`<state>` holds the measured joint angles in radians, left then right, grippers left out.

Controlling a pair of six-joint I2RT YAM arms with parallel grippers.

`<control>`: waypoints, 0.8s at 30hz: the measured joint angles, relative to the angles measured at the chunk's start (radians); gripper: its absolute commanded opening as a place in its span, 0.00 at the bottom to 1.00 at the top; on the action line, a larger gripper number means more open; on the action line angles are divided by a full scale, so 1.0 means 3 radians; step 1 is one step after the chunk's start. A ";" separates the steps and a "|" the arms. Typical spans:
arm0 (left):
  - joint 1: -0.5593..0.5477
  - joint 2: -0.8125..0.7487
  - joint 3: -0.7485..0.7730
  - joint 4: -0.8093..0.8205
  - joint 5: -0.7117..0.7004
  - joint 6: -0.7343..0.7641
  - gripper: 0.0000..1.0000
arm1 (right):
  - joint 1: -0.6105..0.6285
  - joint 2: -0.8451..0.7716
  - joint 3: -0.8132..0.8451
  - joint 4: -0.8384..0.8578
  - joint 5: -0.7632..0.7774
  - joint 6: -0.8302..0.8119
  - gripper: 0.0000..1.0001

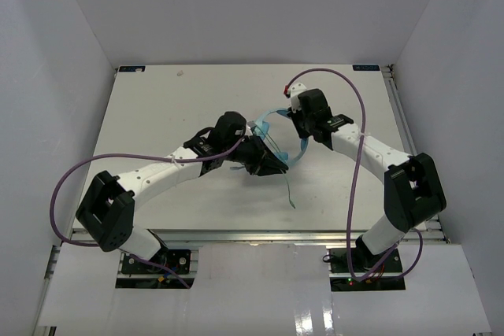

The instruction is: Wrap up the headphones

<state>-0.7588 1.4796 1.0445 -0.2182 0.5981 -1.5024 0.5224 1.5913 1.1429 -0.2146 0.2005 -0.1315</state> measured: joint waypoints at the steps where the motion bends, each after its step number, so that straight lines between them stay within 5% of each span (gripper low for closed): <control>1: -0.0012 0.0000 -0.0010 -0.0010 -0.0020 0.0016 0.24 | -0.0008 0.0000 0.0010 -0.0007 -0.0014 0.0006 0.08; 24: -0.0161 0.0569 0.0835 -0.0885 -0.1029 0.1249 0.20 | -0.0104 0.0442 0.0528 -0.0568 -0.0629 0.0694 0.08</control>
<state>-0.8072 1.6503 1.2950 -0.4838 0.2894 -1.1276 0.4911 1.7239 1.3012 -0.3850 0.0117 0.0766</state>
